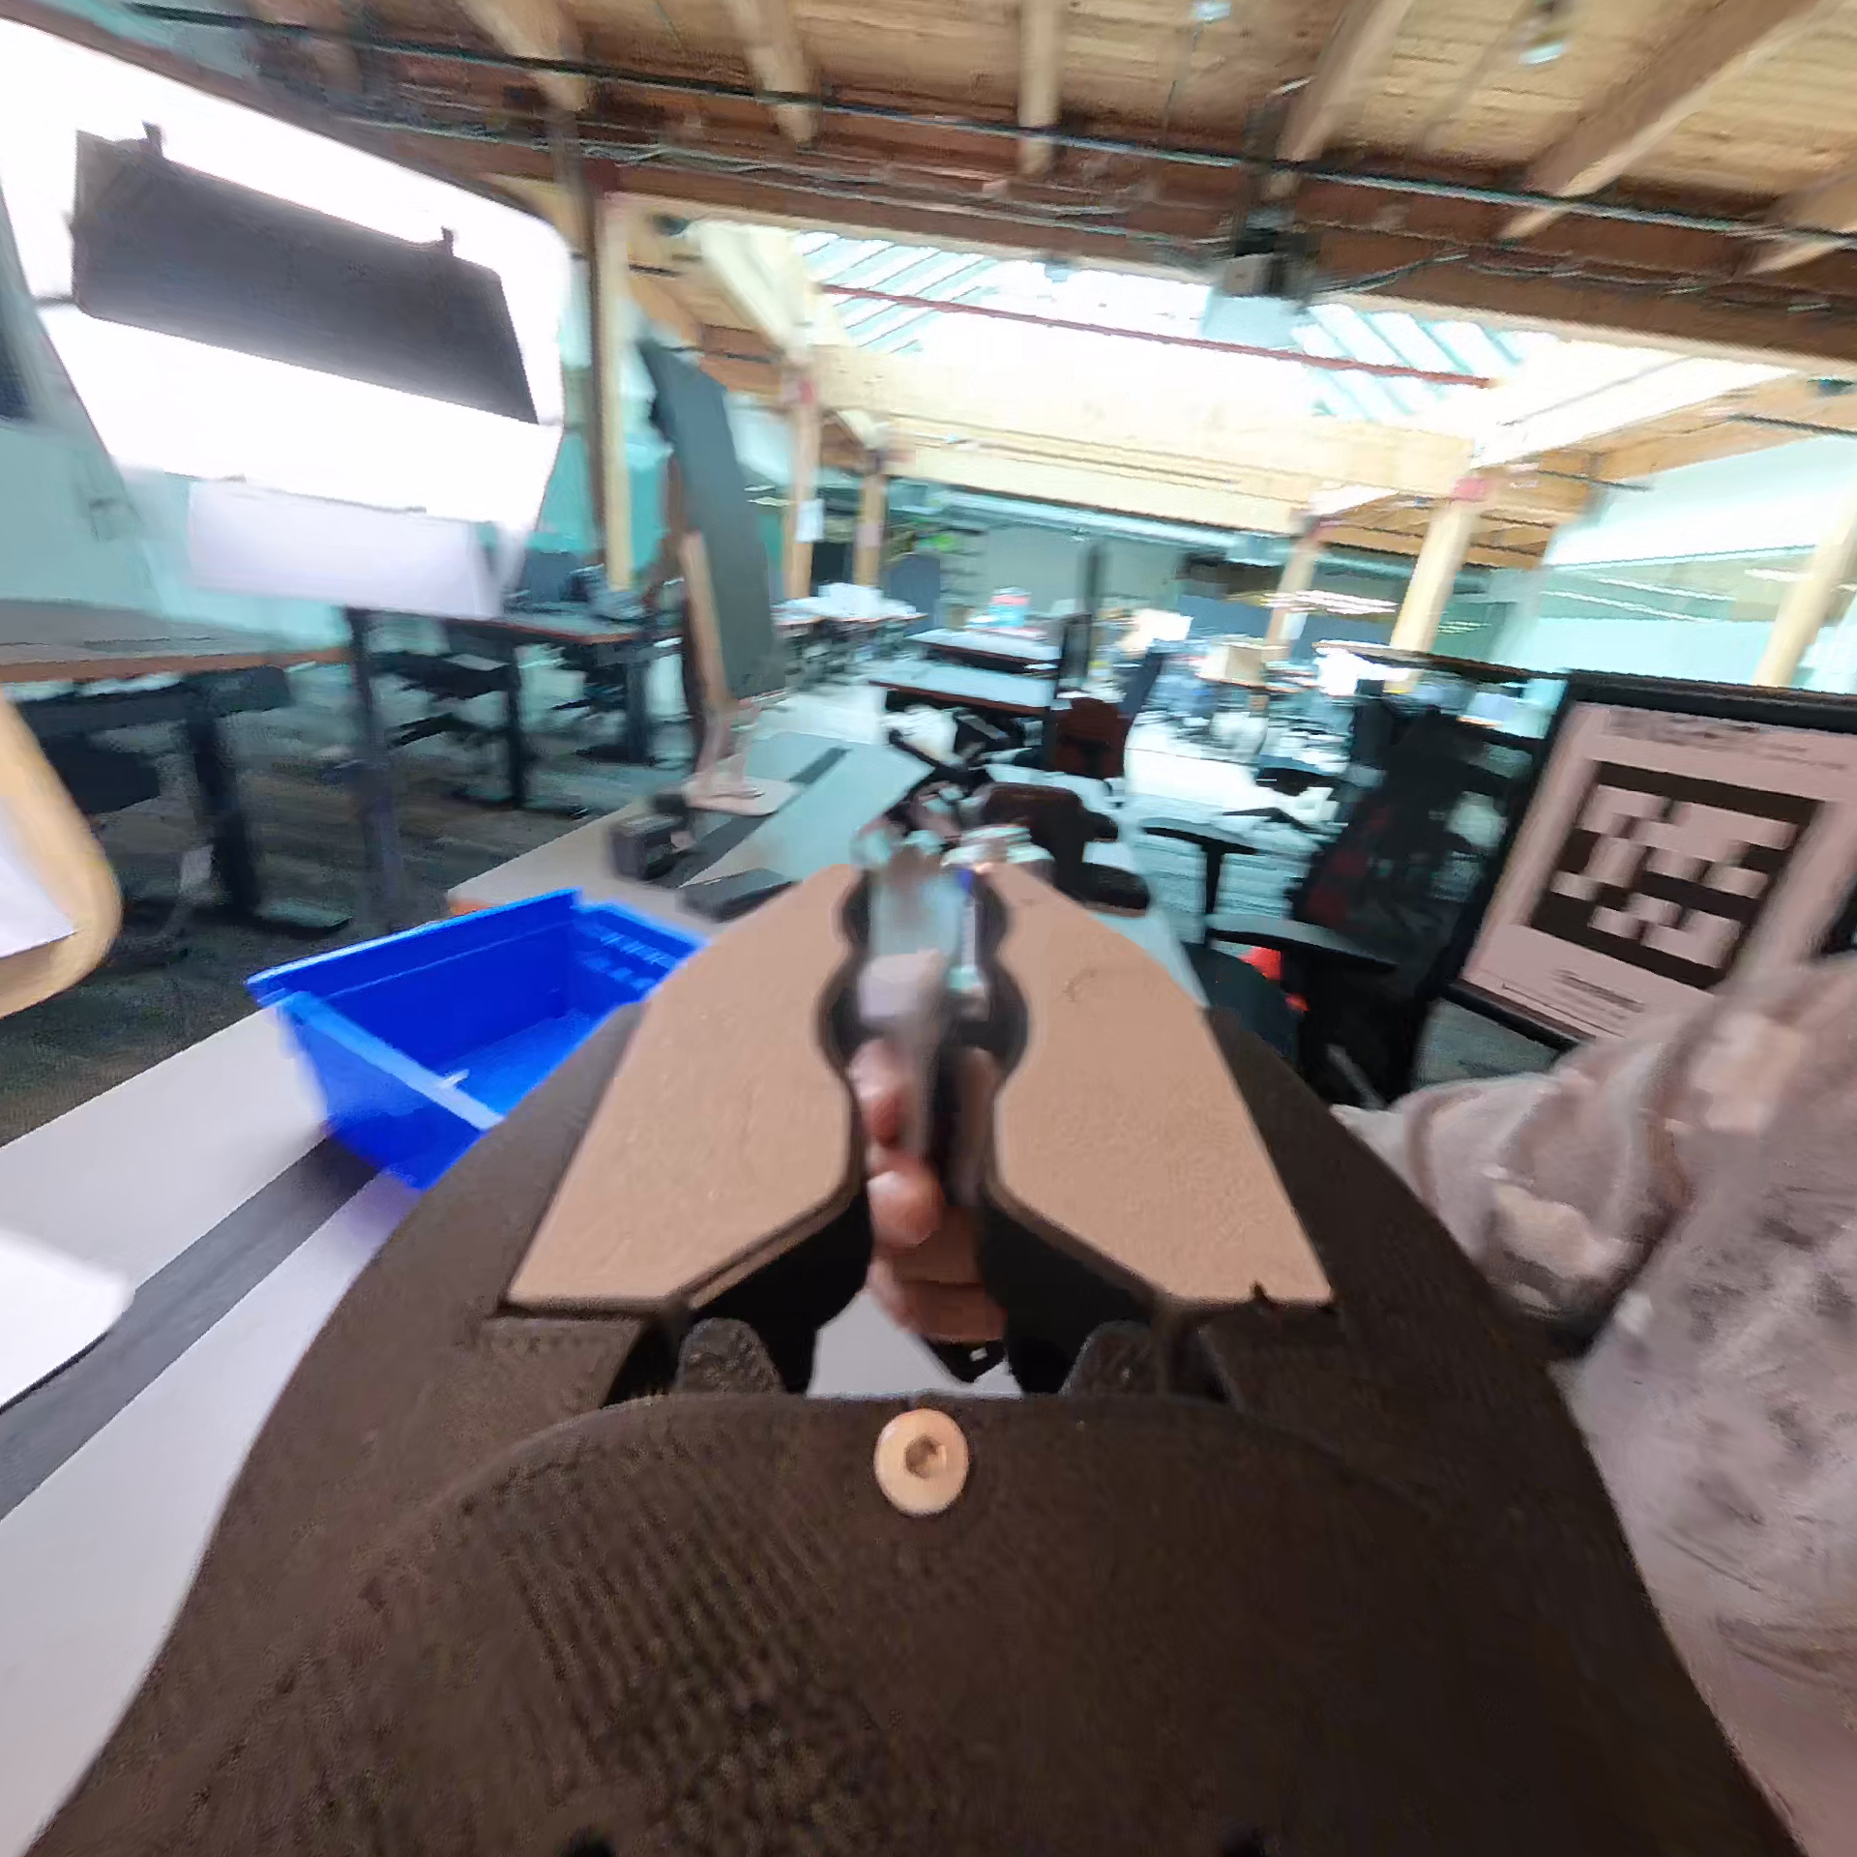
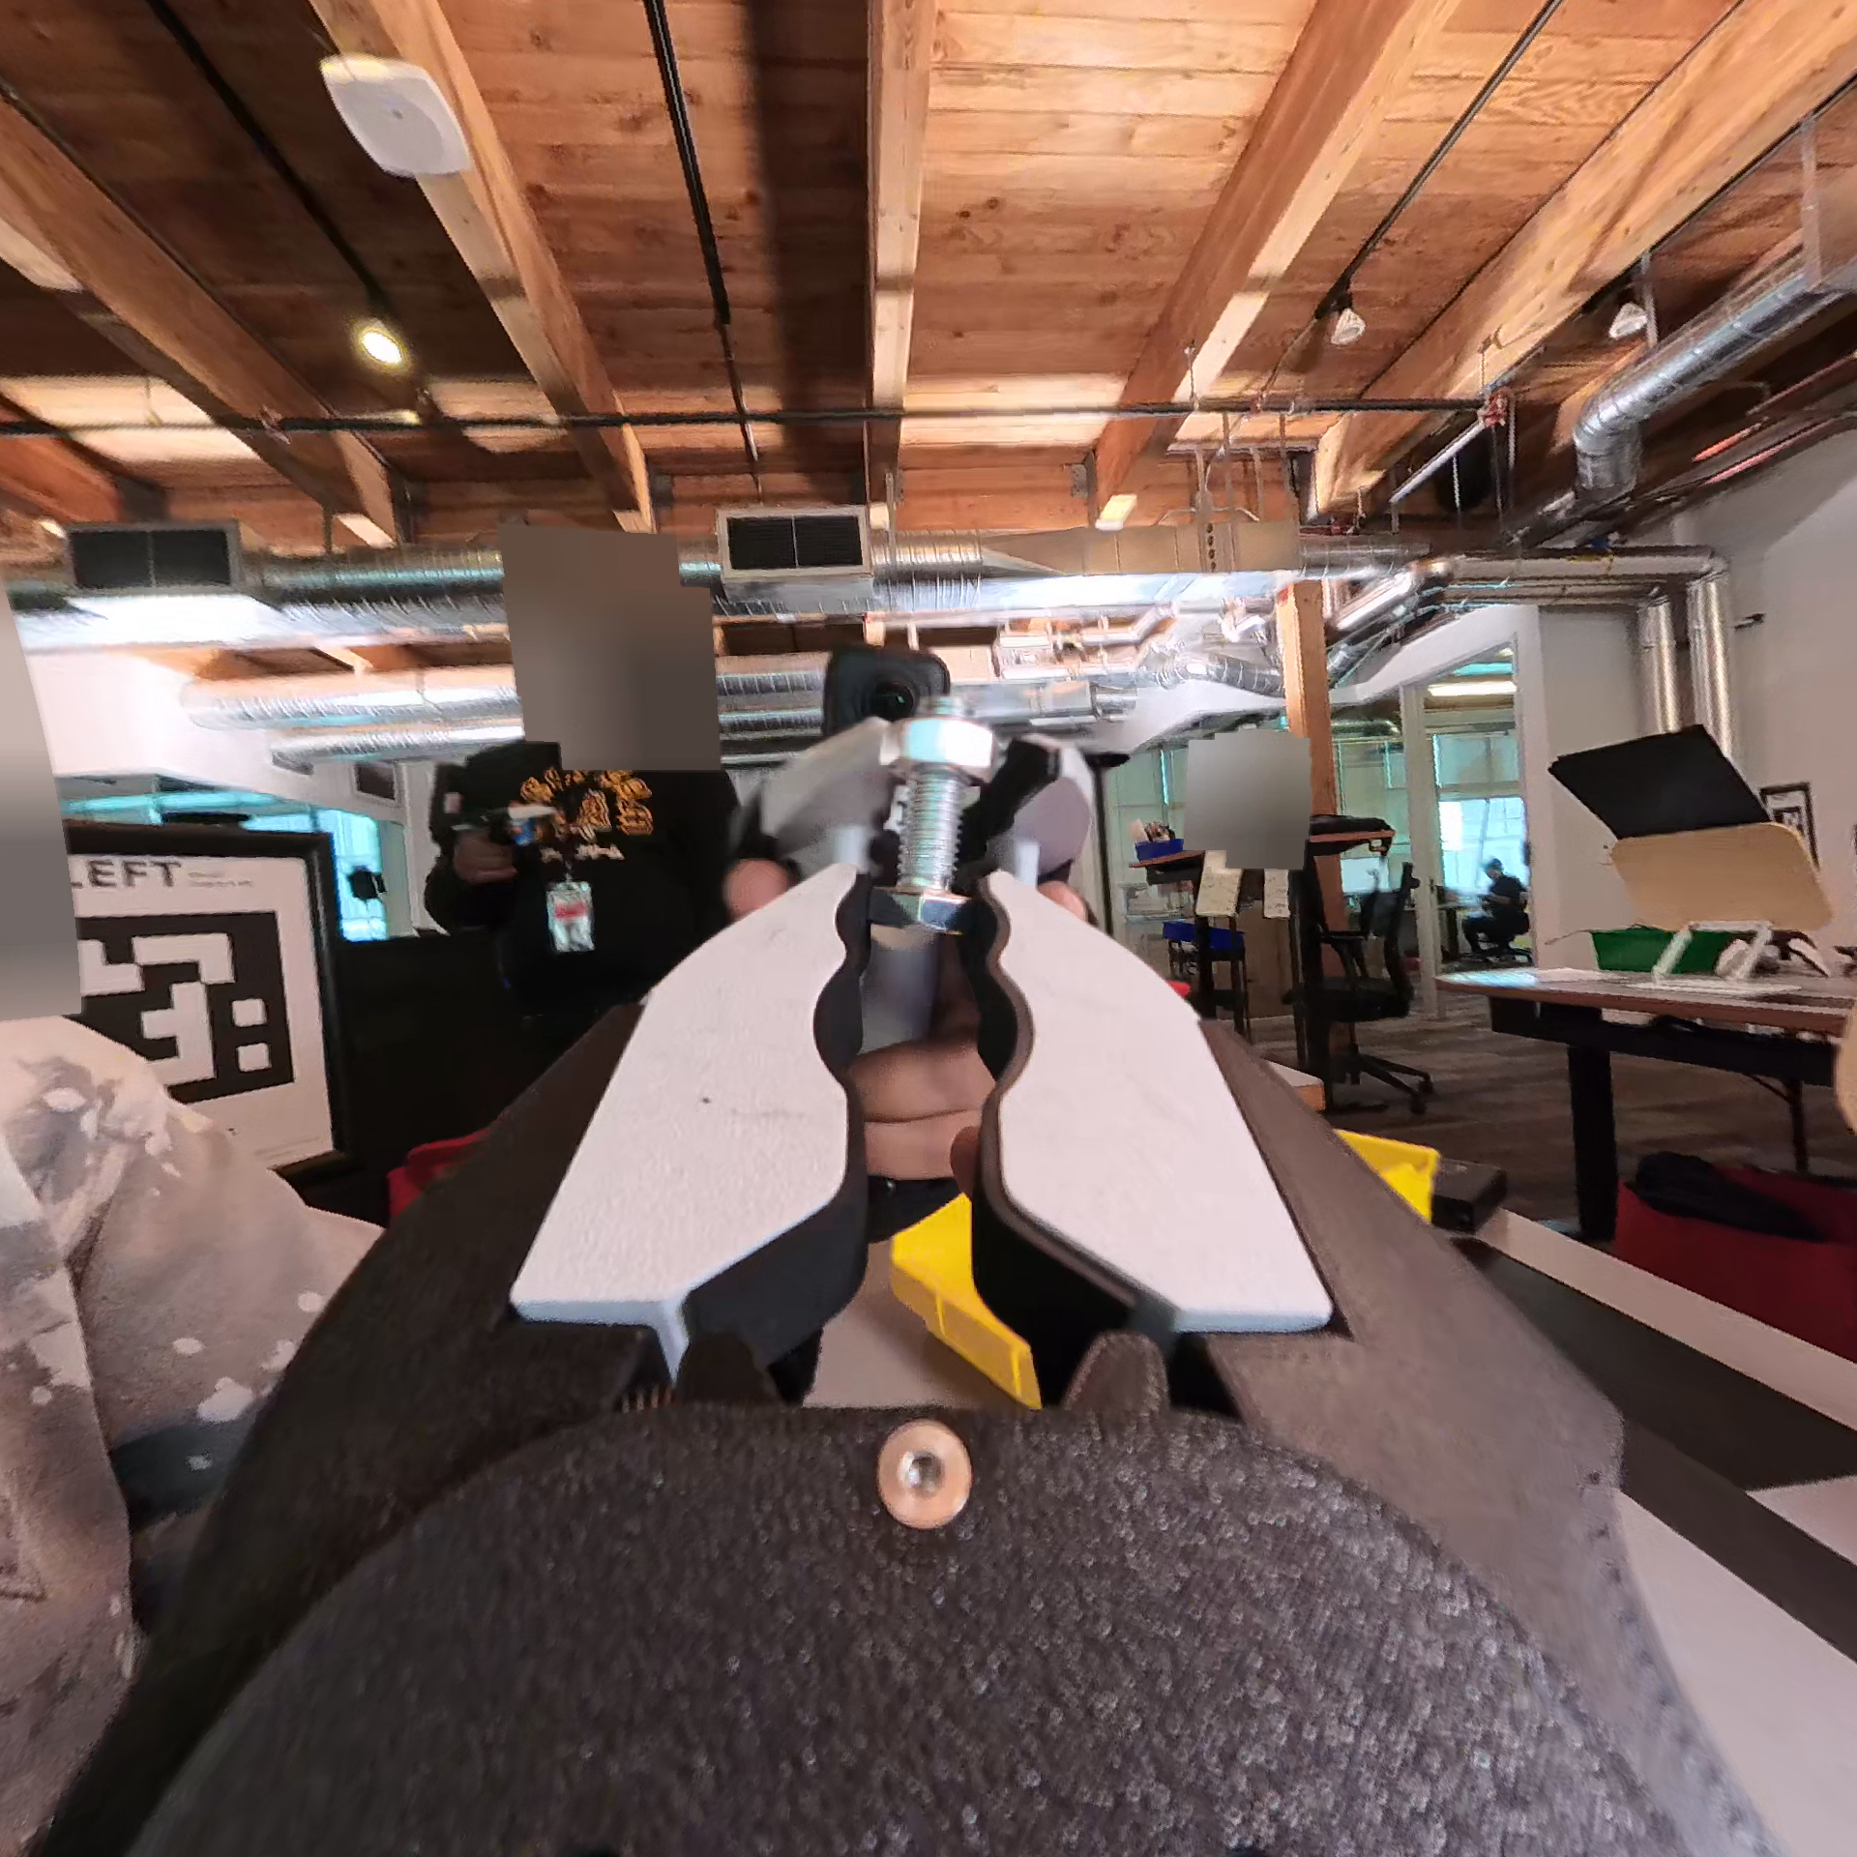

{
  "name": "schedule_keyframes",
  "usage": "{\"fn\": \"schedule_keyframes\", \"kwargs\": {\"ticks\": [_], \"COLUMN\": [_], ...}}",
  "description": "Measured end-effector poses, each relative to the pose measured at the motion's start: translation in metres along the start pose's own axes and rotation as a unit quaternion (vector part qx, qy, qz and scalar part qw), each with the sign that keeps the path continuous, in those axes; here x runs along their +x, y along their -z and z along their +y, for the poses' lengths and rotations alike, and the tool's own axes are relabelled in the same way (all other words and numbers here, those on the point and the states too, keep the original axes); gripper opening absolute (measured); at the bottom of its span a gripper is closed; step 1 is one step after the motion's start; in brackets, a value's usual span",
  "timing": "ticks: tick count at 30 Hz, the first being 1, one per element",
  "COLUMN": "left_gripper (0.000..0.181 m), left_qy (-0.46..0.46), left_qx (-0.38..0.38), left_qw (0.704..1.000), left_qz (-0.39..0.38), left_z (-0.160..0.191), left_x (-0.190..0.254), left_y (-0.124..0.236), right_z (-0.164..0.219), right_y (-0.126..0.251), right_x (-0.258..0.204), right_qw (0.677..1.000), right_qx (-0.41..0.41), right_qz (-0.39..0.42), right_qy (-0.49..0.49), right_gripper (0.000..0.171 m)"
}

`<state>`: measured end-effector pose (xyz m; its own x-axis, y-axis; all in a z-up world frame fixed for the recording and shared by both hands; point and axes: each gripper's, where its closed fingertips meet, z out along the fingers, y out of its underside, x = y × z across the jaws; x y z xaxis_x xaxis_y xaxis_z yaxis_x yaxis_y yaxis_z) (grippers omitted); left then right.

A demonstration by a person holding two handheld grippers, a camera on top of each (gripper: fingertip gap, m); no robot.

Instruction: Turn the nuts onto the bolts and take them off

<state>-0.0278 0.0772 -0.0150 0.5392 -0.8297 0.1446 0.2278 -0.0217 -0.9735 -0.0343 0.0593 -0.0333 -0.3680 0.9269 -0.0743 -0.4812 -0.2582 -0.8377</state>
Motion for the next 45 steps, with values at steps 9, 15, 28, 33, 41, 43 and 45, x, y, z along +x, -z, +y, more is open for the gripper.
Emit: {"fn": "schedule_keyframes", "kwargs": {"ticks": [9,15,28,33,41,43,45], "left_gripper": [0.032,0.011,0.035,0.013,0.035,0.035,0.019], "left_qy": [-0.019,-0.008,-0.027,-0.013,-0.02,-0.036,-0.015], "left_qx": [0.0,-0.014,-0.023,-0.02,-0.031,-0.039,-0.038], "left_qw": [1.0,0.999,0.999,0.997,0.999,0.999,0.999], "left_qz": [0.007,-0.034,0.001,-0.071,0.012,-0.003,-0.021], "left_z": [-0.001,0.005,0.008,0.007,0.009,0.013,0.011], "left_x": [0.005,-0.01,0.004,-0.029,0.007,0.003,-0.006], "left_y": [0.002,0.0,-0.003,0.01,-0.002,-0.004,0.0], "right_z": [-0.003,-0.003,0.0,-0.007,0.003,0.004,0.0], "right_y": [0.002,0.001,0.0,0.001,0.0,-0.001,0.002], "right_x": [0.0,0.0,0.0,-0.007,0.002,0.001,0.002], "right_qw": [1.0,1.0,1.0,1.0,1.0,1.0,1.0], "right_qx": [0.003,0.008,-0.008,0.001,-0.016,-0.018,-0.006], "right_qz": [-0.004,-0.003,0.001,-0.018,0.004,0.005,0.003], "right_qy": [0.001,-0.002,0.01,0.015,0.011,0.012,0.004], "right_gripper": [0.018,0.018,0.019,0.018,0.018,0.019,0.018]}}
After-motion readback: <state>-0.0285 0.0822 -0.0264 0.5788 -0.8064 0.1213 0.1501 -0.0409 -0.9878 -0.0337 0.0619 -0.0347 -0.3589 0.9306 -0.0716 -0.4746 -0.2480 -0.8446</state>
